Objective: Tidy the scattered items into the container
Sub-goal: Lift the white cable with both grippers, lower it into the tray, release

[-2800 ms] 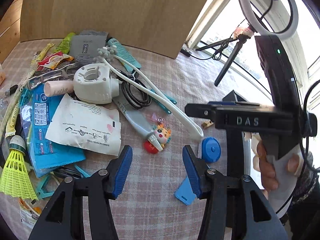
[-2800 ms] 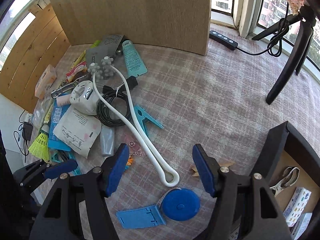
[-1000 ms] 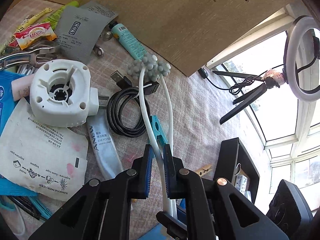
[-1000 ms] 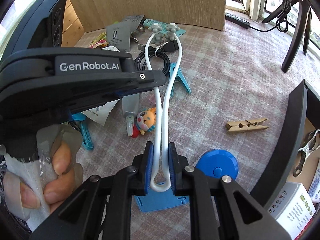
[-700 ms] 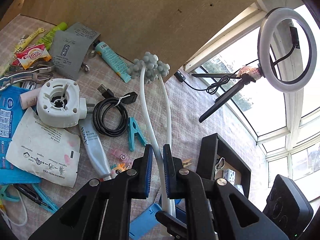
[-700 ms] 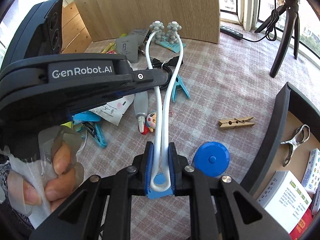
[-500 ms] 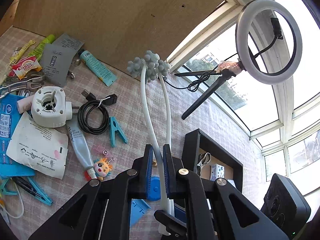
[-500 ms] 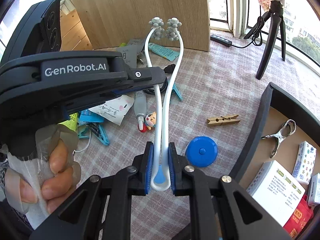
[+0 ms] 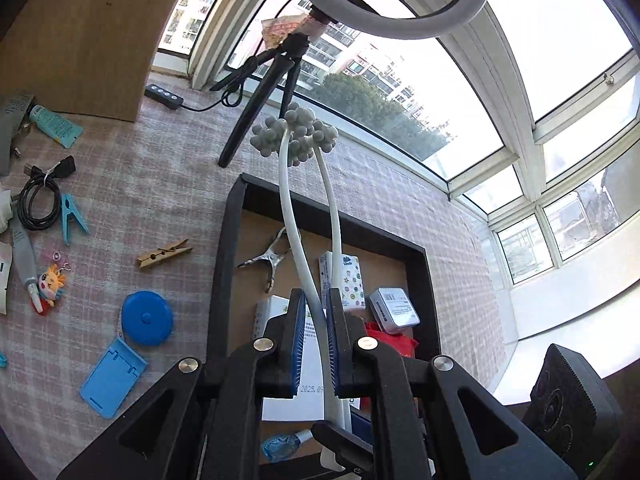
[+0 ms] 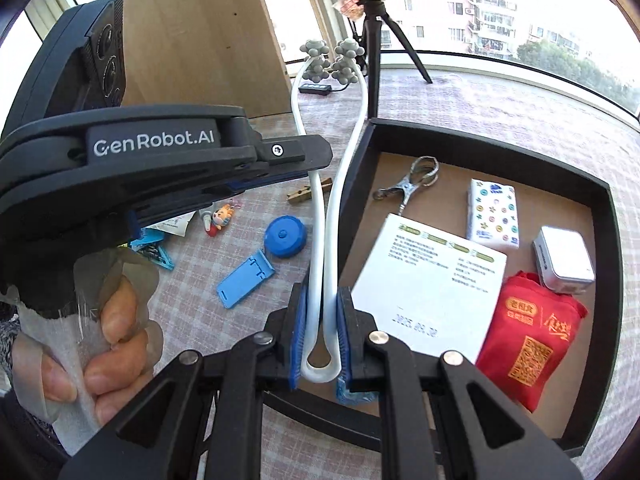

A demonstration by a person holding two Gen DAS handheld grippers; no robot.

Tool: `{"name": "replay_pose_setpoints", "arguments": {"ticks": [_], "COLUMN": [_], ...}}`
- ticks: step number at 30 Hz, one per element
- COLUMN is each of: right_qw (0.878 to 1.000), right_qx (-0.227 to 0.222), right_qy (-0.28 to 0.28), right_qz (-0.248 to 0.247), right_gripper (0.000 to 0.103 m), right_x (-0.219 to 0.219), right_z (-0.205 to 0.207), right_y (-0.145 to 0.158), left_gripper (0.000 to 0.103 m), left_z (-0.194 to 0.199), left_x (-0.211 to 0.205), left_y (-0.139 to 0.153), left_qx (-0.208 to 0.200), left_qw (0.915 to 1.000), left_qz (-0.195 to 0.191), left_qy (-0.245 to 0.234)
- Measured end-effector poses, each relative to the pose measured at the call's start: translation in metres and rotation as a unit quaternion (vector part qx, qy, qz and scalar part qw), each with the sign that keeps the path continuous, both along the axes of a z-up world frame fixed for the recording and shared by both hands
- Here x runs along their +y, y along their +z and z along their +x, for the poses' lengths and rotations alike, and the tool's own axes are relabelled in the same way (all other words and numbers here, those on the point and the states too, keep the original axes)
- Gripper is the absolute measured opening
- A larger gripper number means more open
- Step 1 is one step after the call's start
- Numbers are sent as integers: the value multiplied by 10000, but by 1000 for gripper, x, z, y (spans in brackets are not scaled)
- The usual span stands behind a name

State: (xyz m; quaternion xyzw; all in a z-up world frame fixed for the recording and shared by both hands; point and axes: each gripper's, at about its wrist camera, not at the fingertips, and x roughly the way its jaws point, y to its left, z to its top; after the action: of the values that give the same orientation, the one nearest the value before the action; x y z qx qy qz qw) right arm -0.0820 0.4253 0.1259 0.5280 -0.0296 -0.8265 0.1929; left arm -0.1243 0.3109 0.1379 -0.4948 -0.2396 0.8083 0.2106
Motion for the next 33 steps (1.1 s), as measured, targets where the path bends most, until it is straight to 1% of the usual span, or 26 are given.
{"name": "replay_pose_setpoints", "arguments": {"ticks": [4, 9, 11, 12, 13, 14, 15, 17, 19, 21, 24, 27, 30, 32, 33], "right_qw": [9982, 9917, 9875, 9839, 9804, 9787, 9780, 9776, 9776, 9784, 9824, 9872, 9910, 9932, 9940], "right_qx": [-41, -17, 149, 244, 299, 325, 340, 342, 372, 411, 430, 478, 615, 711, 766], "right_qy": [-578, -1227, -1443, -1589, -1736, -1835, -1910, -1973, -1963, -1933, -1747, -1454, -1138, -893, -759], "right_qz": [125, 373, 610, 778, 883, 861, 769, 650, 656, 614, 500, 453, 331, 215, 184], "right_gripper": [14, 15, 15, 18, 31, 46, 51, 52, 52, 52, 54, 57, 58, 62, 63], "right_x": [53, 112, 130, 137, 145, 153, 160, 167, 168, 164, 150, 127, 99, 77, 66], "right_z": [18, 34, 40, 42, 44, 45, 47, 48, 48, 46, 40, 32, 27, 24, 23], "right_y": [3, 8, 12, 14, 16, 18, 20, 23, 26, 28, 28, 29, 30, 31, 31], "left_gripper": [10, 10, 11, 13, 20, 28, 30, 31, 31, 32, 32, 32, 37, 38, 38], "left_z": [3, 8, 10, 12, 14, 16, 18, 20, 18, 15, 16, 19, 26, 33, 36], "left_x": [61, 130, 152, 161, 166, 169, 170, 167, 159, 145, 121, 85, 43, 11, -5], "left_y": [-2, -2, -1, 1, 3, 5, 7, 11, 10, 8, 5, 4, 6, 7, 7], "left_qx": [-45, -56, -9, 24, 76, 136, 204, 311, 272, 218, 201, 185, 260, 290, 282], "left_qw": [9985, 9938, 9919, 9915, 9911, 9907, 9904, 9900, 9907, 9923, 9942, 9955, 9953, 9944, 9941], "left_qz": [56, 131, -74, -206, -289, -348, -408, -523, -547, -551, -625, -718, -881, -1010, -1050], "left_qy": [-552, -1104, -1270, -1287, -1299, -1310, -1305, -1272, -1216, -1085, -855, -592, -318, -103, 3]}}
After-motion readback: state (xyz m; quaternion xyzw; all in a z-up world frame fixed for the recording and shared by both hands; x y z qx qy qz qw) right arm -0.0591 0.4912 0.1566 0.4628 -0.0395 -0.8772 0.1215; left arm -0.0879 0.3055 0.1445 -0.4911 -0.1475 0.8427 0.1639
